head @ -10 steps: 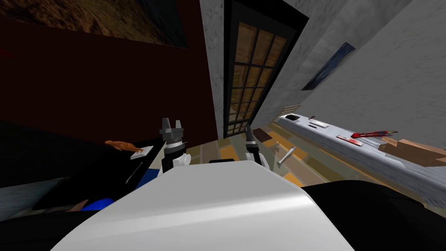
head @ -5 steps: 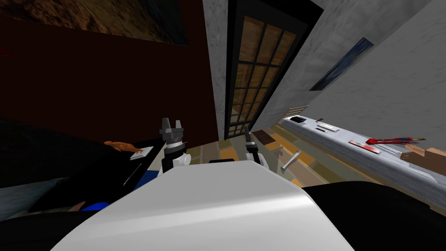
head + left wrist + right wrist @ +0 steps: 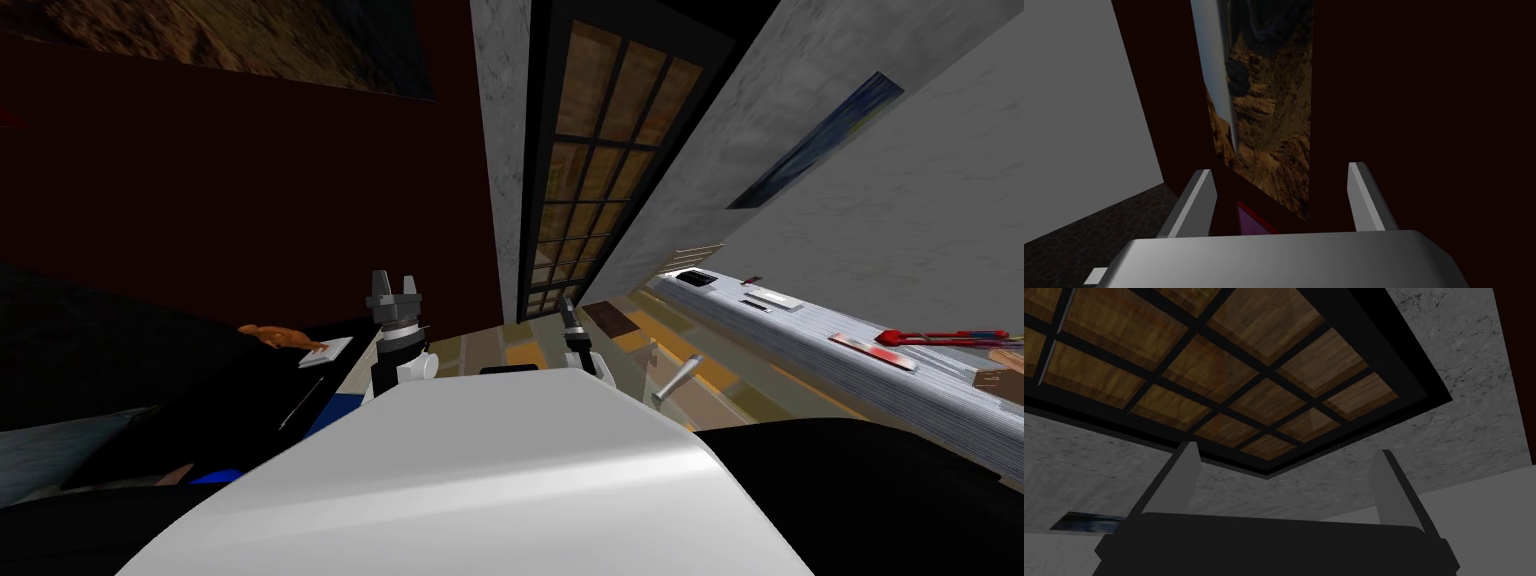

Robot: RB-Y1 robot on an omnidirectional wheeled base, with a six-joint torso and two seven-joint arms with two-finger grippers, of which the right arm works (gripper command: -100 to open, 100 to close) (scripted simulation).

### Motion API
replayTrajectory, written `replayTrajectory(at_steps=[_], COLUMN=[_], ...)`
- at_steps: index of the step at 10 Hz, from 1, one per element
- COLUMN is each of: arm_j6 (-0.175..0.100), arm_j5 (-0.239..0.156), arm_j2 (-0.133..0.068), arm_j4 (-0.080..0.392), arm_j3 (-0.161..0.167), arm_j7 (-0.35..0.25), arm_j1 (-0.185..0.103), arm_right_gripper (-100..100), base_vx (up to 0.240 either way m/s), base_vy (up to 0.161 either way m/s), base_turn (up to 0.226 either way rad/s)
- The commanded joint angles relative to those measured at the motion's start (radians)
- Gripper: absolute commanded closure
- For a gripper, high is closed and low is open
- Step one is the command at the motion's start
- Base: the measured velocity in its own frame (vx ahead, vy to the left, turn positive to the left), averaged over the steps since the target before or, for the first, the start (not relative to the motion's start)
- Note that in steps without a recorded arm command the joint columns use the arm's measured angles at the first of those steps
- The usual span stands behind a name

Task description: Pull the door open

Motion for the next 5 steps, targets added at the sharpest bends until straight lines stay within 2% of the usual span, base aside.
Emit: replayTrajectory(at_steps=[1,2,3,5], arm_j6=[-0.018,-0.028,-0.028,-0.047], arm_j5=[0.015,0.025,0.025,0.044], arm_j2=[-0.004,-0.006,-0.006,-0.009], arm_j4=[0.05,0.081,0.086,0.149], arm_j3=[-0.016,-0.025,-0.025,-0.044], arm_j7=[0.046,0.073,0.073,0.128], arm_j1=[-0.019,-0.029,-0.029,-0.05], arm_right_gripper=[-100,-100,-100,-100], base_vx=[0.084,0.099,0.076,0.068], base_vy=[-0.02,-0.032,-0.016,-0.004], base_turn=[0.073,0.083,0.019,0.055])
